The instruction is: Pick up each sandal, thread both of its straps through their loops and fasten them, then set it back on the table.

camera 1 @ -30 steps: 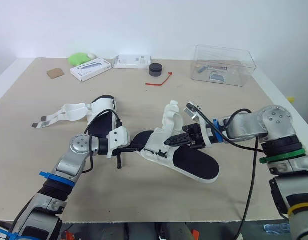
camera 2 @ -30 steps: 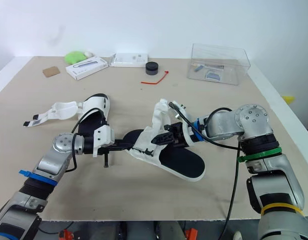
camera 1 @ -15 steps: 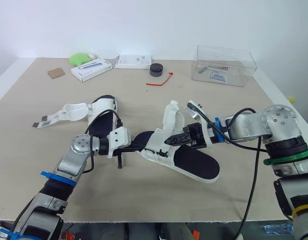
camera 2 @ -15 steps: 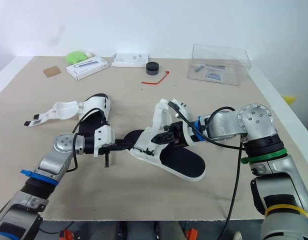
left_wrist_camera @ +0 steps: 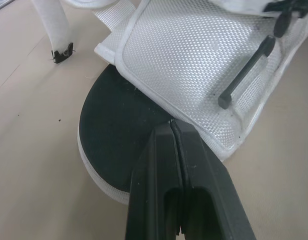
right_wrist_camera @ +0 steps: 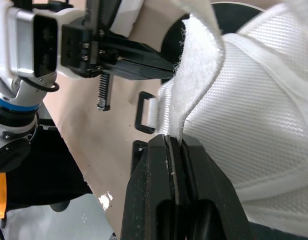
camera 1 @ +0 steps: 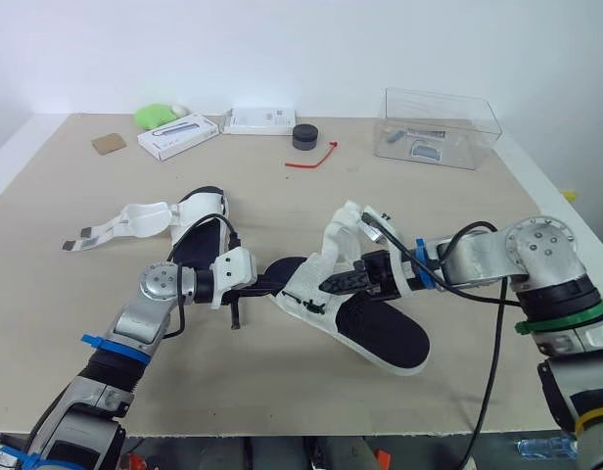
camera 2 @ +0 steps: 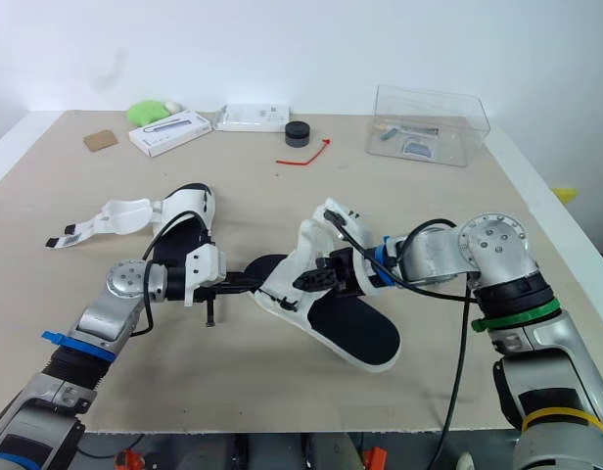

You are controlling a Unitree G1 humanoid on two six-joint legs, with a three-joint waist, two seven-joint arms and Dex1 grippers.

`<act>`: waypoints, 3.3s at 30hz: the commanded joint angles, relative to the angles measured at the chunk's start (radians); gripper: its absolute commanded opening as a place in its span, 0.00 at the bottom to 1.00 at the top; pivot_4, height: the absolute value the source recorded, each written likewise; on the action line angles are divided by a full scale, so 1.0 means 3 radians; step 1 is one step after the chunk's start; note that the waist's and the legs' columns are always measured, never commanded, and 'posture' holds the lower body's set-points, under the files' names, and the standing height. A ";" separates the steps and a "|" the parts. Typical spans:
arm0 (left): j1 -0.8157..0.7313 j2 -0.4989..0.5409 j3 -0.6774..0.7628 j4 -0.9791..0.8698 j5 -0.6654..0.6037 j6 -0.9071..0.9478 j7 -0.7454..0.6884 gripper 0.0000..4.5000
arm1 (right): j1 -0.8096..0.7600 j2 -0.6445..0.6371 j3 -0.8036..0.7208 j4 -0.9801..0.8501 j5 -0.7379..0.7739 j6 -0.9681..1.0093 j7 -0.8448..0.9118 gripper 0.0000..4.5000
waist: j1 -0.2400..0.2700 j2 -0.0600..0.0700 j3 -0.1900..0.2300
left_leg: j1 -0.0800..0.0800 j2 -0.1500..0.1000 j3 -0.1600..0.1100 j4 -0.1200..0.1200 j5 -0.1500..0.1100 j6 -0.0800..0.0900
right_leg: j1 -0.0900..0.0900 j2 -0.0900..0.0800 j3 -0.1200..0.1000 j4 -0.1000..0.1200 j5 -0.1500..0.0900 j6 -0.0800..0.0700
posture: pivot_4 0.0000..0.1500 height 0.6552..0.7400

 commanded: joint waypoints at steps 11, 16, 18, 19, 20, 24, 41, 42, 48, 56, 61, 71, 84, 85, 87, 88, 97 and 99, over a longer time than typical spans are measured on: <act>0.0024 0.0033 -0.0100 0.0105 0.0121 0.0023 -0.0008 0.00 | -0.0071 -0.0088 -0.0039 -0.0272 0.0100 -0.0005 0.0145 0.16 | 0.0001 0.0000 0.0000 | 0.0000 0.0000 0.0000 0.0000 0.0000 0.0000 | 0.0000 0.0000 0.0000 0.0000 0.0000 0.0000 | 1.00 1.00; 0.0017 0.0034 -0.0109 0.0117 0.0125 0.0017 -0.0010 0.00 | -0.0070 -0.0147 -0.0065 -0.0289 0.0100 -0.0066 0.0100 0.32 | 0.0001 0.0000 0.0000 | 0.0001 0.0000 0.0000 0.0000 0.0000 0.0000 | 0.0001 -0.0001 0.0000 0.0000 0.0000 0.0000 | 1.00 1.00; 0.0008 0.0031 -0.0112 0.0128 0.0126 0.0017 -0.0011 0.00 | -0.0154 -0.0151 -0.0091 -0.0220 0.0100 -0.0110 0.0026 0.32 | 0.0001 0.0001 0.0000 | 0.0001 0.0001 0.0000 0.0001 0.0000 0.0000 | 0.0001 0.0000 0.0000 0.0000 0.0000 0.0000 | 1.00 1.00; 0.0003 0.0028 -0.0114 0.0135 0.0127 0.0014 -0.0012 0.00 | -0.0182 -0.0142 -0.0093 -0.0181 0.0100 -0.0128 -0.0011 0.32 | 0.0001 0.0001 0.0000 | 0.0001 0.0001 0.0001 0.0001 0.0000 0.0000 | 0.0001 0.0000 0.0001 0.0000 0.0000 0.0000 | 1.00 1.00; -0.0002 0.0024 -0.0117 0.0142 0.0128 0.0011 -0.0013 0.00 | -0.0198 -0.0129 -0.0090 -0.0146 0.0100 -0.0144 -0.0047 0.32 | 0.0001 0.0001 -0.0001 | 0.0002 0.0001 0.0001 0.0001 0.0000 0.0000 | 0.0001 0.0000 0.0001 0.0000 0.0000 0.0000 | 1.00 1.00; -0.0010 0.0015 -0.0126 0.0159 0.0129 -0.0003 -0.0010 0.00 | -0.0244 -0.0074 -0.0056 -0.0046 0.0100 -0.0191 -0.0157 0.32 | 0.0001 0.0001 -0.0001 | 0.0002 0.0000 0.0000 0.0001 0.0001 0.0001 | 0.0002 0.0001 0.0000 0.0000 0.0000 0.0000 | 1.00 1.00; 0.0031 0.0034 -0.0137 0.0133 0.0132 -0.0012 0.0008 0.00 | -0.0107 -0.0040 -0.0098 -0.0348 0.0100 -0.0193 -0.0146 0.01 | 0.0001 0.0001 -0.0001 | 0.0001 0.0000 0.0000 0.0001 0.0001 0.0001 | 0.0002 -0.0002 0.0000 0.0000 0.0001 0.0000 | 1.00 1.00; 0.0032 0.0036 -0.0138 0.0132 0.0133 -0.0012 0.0009 0.00 | -0.0089 -0.0042 -0.0101 -0.0369 0.0100 -0.0206 -0.0152 0.01 | 0.0001 0.0001 -0.0001 | 0.0001 0.0000 0.0000 0.0001 0.0001 0.0001 | 0.0002 -0.0003 0.0000 0.0000 0.0001 0.0000 | 1.00 1.00; 0.0026 0.0038 -0.0144 0.0144 0.0135 -0.0018 0.0006 0.00 | 0.0028 -0.0076 -0.0095 -0.0514 0.0100 -0.0284 -0.0200 0.01 | 0.0001 0.0002 -0.0002 | 0.0001 0.0000 0.0000 0.0001 0.0001 0.0001 | 0.0002 -0.0003 0.0000 0.0000 0.0001 0.0001 | 1.00 1.00; 0.0031 0.0027 -0.0157 0.0139 0.0133 -0.0012 0.0006 0.00 | 0.0165 -0.0138 -0.0101 -0.0757 0.0100 -0.0365 -0.0132 0.01 | 0.0001 0.0002 -0.0002 | 0.0001 0.0000 0.0001 0.0001 0.0001 0.0001 | 0.0003 -0.0003 0.0001 -0.0001 0.0001 0.0001 | 1.00 1.00; 0.0027 0.0023 -0.0160 0.0155 0.0138 -0.0019 0.0008 0.00 | 0.0155 -0.0222 -0.0081 -0.0819 0.0100 -0.0363 -0.0083 0.01 | 0.0002 0.0002 -0.0002 | 0.0001 0.0000 0.0000 0.0001 0.0001 0.0001 | 0.0003 -0.0002 0.0000 -0.0002 0.0000 0.0002 | 1.00 1.00; 0.0022 0.0029 -0.0173 0.0151 0.0138 -0.0003 -0.0005 0.00 | -0.0042 -0.0600 -0.0169 -0.0936 0.0018 -0.0185 0.0357 0.68 | 0.0002 0.0002 -0.0002 | 0.0000 0.0000 -0.0001 0.0001 0.0000 0.0001 | 0.0004 -0.0003 -0.0001 -0.0007 0.0000 0.0004 | 1.00 1.00; -0.0047 0.0074 -0.0122 0.0226 0.0126 -0.0016 -0.0046 0.00 | 0.0653 -0.0934 -0.0578 -0.1140 -0.0879 -0.0038 0.1646 0.99 | 0.0003 0.0006 -0.0006 | 0.0002 0.0004 -0.0001 0.0001 0.0000 0.0002 | 0.0009 -0.0001 0.0000 -0.0011 -0.0008 0.0019 | 1.00 1.00; -0.0048 0.0074 -0.0123 0.0228 0.0129 -0.0018 -0.0050 0.00 | 0.0694 -0.0876 -0.0570 -0.1159 -0.1020 -0.0090 0.1714 0.99 | 0.0002 0.0008 -0.0007 | 0.0002 0.0005 -0.0001 0.0001 0.0000 0.0002 | 0.0009 0.0001 0.0000 -0.0011 -0.0008 0.0019 | 1.00 1.00; -0.0050 0.0073 -0.0125 0.0229 0.0135 -0.0017 -0.0052 0.00 | 0.0747 -0.0701 -0.0516 -0.1153 -0.1377 -0.0247 0.1812 0.99 | 0.0000 0.0011 -0.0009 | 0.0002 0.0005 0.0001 0.0001 0.0001 0.0003 | 0.0009 0.0003 0.0002 -0.0010 -0.0007 0.0018 | 1.00 1.00; -0.0051 0.0073 -0.0127 0.0226 0.0135 -0.0015 -0.0053 0.00 | 0.0766 -0.0622 -0.0503 -0.1141 -0.1540 -0.0309 0.1878 0.99 | 0.0000 0.0011 -0.0010 | 0.0002 0.0006 0.0002 0.0001 0.0001 0.0003 | 0.0010 0.0005 0.0004 -0.0009 -0.0007 0.0018 | 1.00 1.00; 0.0003 0.0115 -0.0101 0.0149 0.0126 0.0020 -0.0049 0.00 | 0.0712 -0.0461 -0.0392 -0.0961 -0.2775 -0.0702 0.2618 0.99 | 0.0001 0.0016 -0.0012 | 0.0008 0.0003 0.0003 0.0002 0.0003 0.0005 | 0.0007 0.0012 0.0003 -0.0007 -0.0007 0.0018 | 1.00 1.00; 0.0017 0.0121 -0.0100 0.0131 0.0124 0.0028 -0.0043 0.00 | 0.0681 -0.0435 -0.0370 -0.0916 -0.2963 -0.0754 0.2769 0.99 | 0.0001 0.0016 -0.0013 | 0.0008 0.0003 0.0003 0.0002 0.0003 0.0005 | 0.0007 0.0012 0.0003 -0.0007 -0.0006 0.0018 | 1.00 1.00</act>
